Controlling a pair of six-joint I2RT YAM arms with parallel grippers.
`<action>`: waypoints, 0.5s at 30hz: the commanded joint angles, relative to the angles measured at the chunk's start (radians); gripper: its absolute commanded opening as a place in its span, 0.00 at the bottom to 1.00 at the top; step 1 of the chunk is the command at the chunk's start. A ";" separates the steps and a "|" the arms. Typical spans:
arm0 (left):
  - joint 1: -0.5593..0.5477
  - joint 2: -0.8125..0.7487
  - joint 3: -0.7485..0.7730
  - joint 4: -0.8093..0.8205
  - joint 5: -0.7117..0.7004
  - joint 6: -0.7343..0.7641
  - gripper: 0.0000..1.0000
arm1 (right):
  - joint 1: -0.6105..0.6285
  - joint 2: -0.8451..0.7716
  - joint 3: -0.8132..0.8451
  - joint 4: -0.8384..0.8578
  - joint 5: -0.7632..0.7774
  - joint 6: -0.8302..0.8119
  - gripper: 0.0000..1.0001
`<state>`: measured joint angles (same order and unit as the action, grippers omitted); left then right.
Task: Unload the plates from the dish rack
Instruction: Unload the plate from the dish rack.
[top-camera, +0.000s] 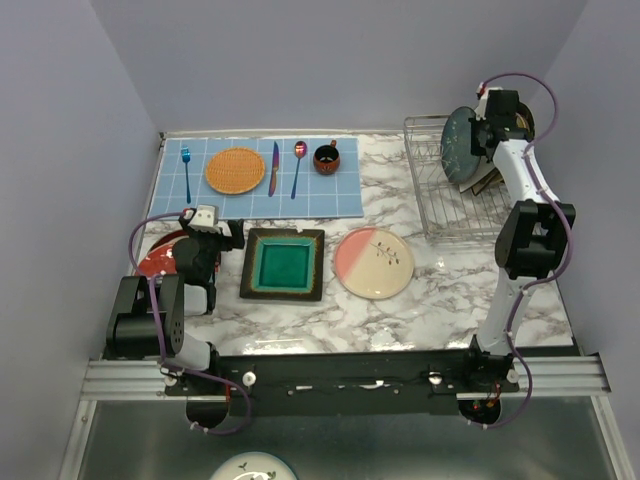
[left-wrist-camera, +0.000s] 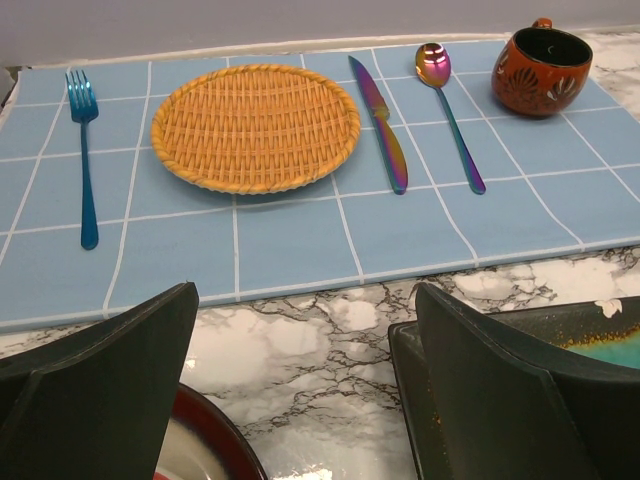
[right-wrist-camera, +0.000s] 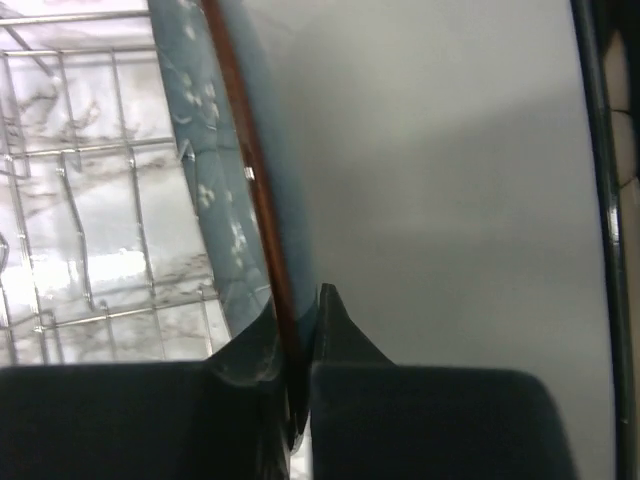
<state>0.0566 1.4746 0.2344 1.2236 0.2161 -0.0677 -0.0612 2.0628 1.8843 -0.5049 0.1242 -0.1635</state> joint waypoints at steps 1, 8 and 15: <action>-0.006 0.001 0.003 0.022 -0.027 0.014 0.99 | -0.002 0.025 0.042 -0.024 -0.005 0.010 0.01; -0.006 0.001 0.003 0.017 -0.029 0.014 0.99 | -0.003 -0.015 0.045 -0.032 -0.040 0.022 0.01; -0.008 0.000 0.003 0.019 -0.029 0.014 0.99 | -0.002 -0.058 0.127 -0.112 -0.095 0.028 0.01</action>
<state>0.0566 1.4746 0.2344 1.2240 0.2150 -0.0677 -0.0711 2.0682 1.9167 -0.5358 0.1471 -0.1444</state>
